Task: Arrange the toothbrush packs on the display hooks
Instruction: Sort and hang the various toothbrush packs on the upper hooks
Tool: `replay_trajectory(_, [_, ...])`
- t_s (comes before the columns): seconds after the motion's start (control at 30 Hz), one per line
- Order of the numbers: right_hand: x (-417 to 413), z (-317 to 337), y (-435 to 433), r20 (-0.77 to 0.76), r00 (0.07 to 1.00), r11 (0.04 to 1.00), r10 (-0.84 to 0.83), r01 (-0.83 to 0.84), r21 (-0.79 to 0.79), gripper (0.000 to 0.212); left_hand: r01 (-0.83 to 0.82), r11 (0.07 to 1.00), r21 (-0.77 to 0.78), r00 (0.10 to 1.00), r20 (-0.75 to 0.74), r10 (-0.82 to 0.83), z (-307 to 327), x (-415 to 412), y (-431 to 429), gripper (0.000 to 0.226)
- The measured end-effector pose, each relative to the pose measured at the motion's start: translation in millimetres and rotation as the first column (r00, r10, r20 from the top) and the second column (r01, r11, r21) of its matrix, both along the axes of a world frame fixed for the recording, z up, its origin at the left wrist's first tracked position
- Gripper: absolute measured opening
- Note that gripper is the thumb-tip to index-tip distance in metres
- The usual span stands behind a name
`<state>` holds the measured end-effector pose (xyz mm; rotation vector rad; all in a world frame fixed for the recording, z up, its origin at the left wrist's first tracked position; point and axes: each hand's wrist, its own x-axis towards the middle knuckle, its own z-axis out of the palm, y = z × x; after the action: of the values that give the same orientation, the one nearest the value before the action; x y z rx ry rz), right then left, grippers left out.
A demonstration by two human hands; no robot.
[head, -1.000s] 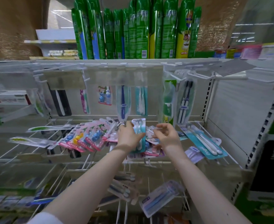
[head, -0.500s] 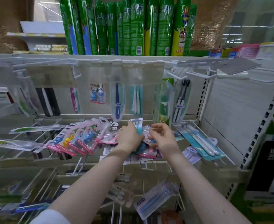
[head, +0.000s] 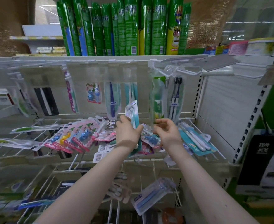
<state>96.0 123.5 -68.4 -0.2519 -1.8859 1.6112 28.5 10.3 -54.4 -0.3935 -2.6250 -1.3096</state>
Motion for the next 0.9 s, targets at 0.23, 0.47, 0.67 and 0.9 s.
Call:
replay_trajectory(0.23, [21,4,27,-0.036,0.998,0.997,-0.06,0.062,0.041,0.015,-0.009,0.991,0.131,1.0,-0.017,0.012,5,32,25,0.044])
replay_trajectory(0.47, [32,2,68,0.044,0.952,0.895,-0.303,0.269,0.355,0.023,0.001,0.988,0.156,0.998,0.06,-0.011,4,42,39,0.059])
replay_trajectory(0.67, [35,-5,87,0.245,0.748,0.57,-0.616,0.209,0.794,0.052,-0.044,0.984,0.174,0.993,0.117,0.024,3,41,46,0.068])
replay_trajectory(0.9, [37,-17,95,0.412,0.612,0.553,-0.675,0.05,0.832,0.067,-0.051,0.975,0.215,0.995,0.09,0.032,0,44,49,0.086])
